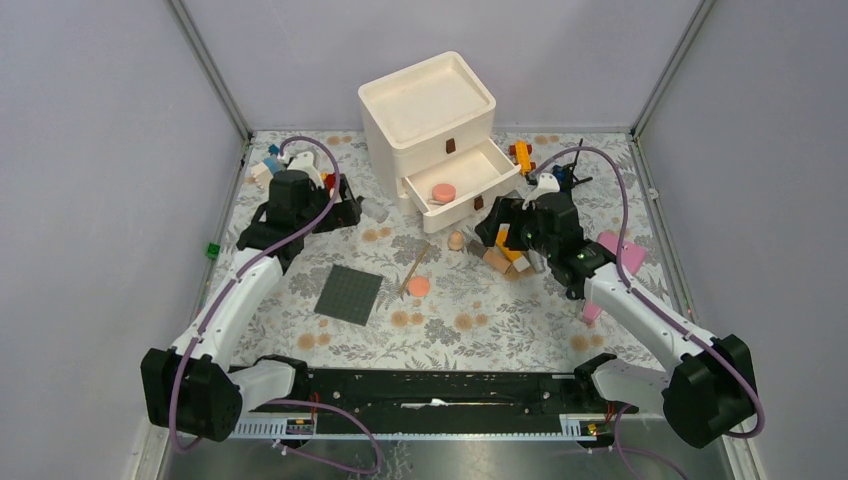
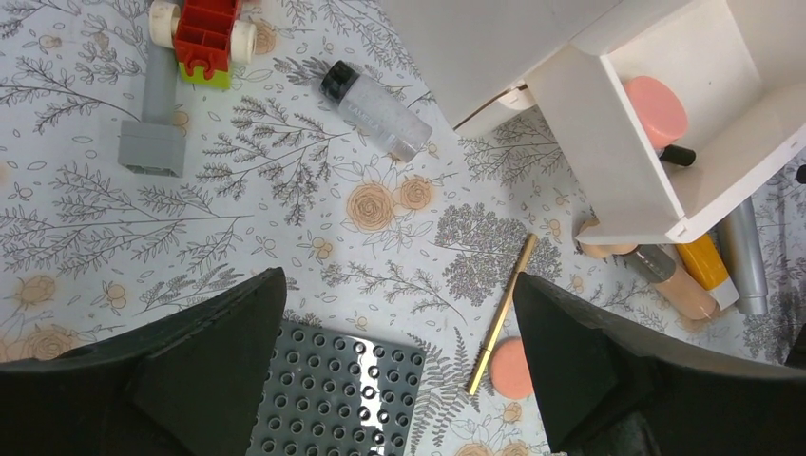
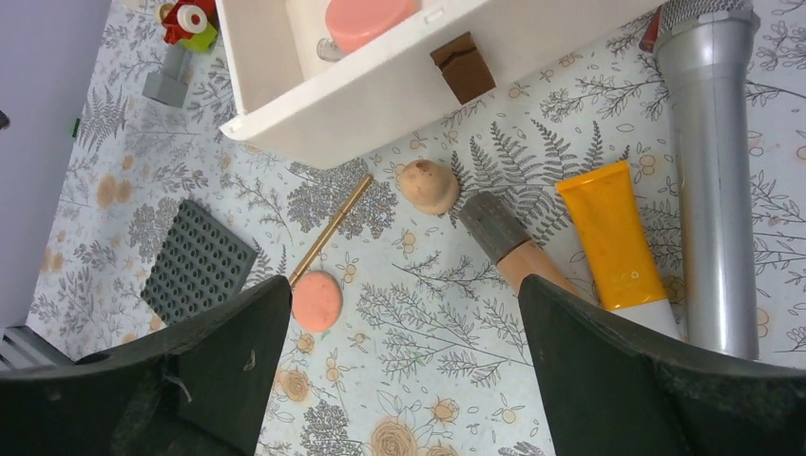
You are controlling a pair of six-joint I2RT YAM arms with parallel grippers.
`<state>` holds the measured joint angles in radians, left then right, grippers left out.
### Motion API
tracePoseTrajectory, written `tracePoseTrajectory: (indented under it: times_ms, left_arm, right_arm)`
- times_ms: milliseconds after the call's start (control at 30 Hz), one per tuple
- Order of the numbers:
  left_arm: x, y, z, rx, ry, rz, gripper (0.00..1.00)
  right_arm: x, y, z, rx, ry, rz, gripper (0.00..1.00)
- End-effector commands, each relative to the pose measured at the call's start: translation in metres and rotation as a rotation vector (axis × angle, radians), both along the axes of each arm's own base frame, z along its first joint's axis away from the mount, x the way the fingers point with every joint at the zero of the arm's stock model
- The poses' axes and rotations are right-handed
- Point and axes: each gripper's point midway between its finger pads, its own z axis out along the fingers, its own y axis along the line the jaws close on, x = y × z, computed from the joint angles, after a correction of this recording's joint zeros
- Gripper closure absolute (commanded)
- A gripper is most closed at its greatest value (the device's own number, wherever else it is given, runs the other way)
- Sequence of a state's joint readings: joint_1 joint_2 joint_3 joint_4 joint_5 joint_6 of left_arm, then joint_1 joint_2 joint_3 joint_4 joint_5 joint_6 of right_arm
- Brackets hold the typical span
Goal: Organize the makeup
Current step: Pick up the lipstick from the corner of the board.
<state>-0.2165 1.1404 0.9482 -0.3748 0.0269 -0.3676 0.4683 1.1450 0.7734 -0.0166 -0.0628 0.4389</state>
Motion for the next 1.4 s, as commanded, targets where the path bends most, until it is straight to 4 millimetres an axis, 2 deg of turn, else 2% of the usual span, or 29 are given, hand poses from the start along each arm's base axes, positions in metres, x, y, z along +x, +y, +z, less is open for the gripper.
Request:
tracePoseTrajectory:
  times_ms: [0, 167, 333, 500, 567, 600, 700, 800, 1067, 1200, 1367]
  left_arm:
    - [0.022, -0.004, 0.053, -0.025, -0.116, -0.008, 0.01]
    - [0.039, -0.009, 0.099, -0.066, -0.194, 0.007, 0.01]
    - [0.062, -0.011, 0.138, -0.120, -0.271, 0.049, 0.01]
    - [0.093, -0.022, 0.188, -0.164, -0.363, 0.050, 0.01]
    - [0.111, -0.024, 0.202, -0.148, -0.394, 0.045, 0.01]
    - [0.119, -0.026, 0.218, -0.143, -0.430, 0.039, 0.01]
    - [0.145, -0.029, 0.234, -0.121, -0.470, 0.028, 0.01]
    - [0.172, -0.041, 0.239, -0.109, -0.495, -0.022, 0.01]
    - [0.229, -0.066, 0.212, -0.003, -0.520, -0.174, 0.01]
    - [0.243, -0.077, 0.205, 0.038, -0.546, -0.252, 0.01]
    - [0.253, -0.076, 0.188, 0.106, -0.553, -0.281, 0.01]
  right_arm:
    - [0.012, -0.009, 0.040, 0.010, -0.083, -0.069, 0.03]
    - [0.014, -0.041, 0.040, -0.058, -0.108, -0.222, 0.04]
    - [0.008, -0.080, 0.016, -0.195, -0.072, -0.370, 0.04]
    - [-0.008, -0.094, -0.013, -0.273, 0.007, -0.385, 0.03]
    - [-0.013, -0.098, -0.017, -0.280, 0.007, -0.390, 0.03]
    - [-0.015, -0.099, -0.017, -0.285, 0.005, -0.390, 0.03]
    - [-0.022, -0.105, -0.015, -0.293, 0.001, -0.393, 0.02]
    - [-0.029, -0.107, -0.014, -0.283, -0.002, -0.390, 0.02]
    - [-0.038, -0.103, -0.019, -0.237, -0.004, -0.373, 0.02]
    - [-0.037, -0.101, -0.024, -0.238, 0.010, -0.365, 0.02]
    - [-0.038, -0.095, -0.028, -0.210, 0.027, -0.348, 0.02]
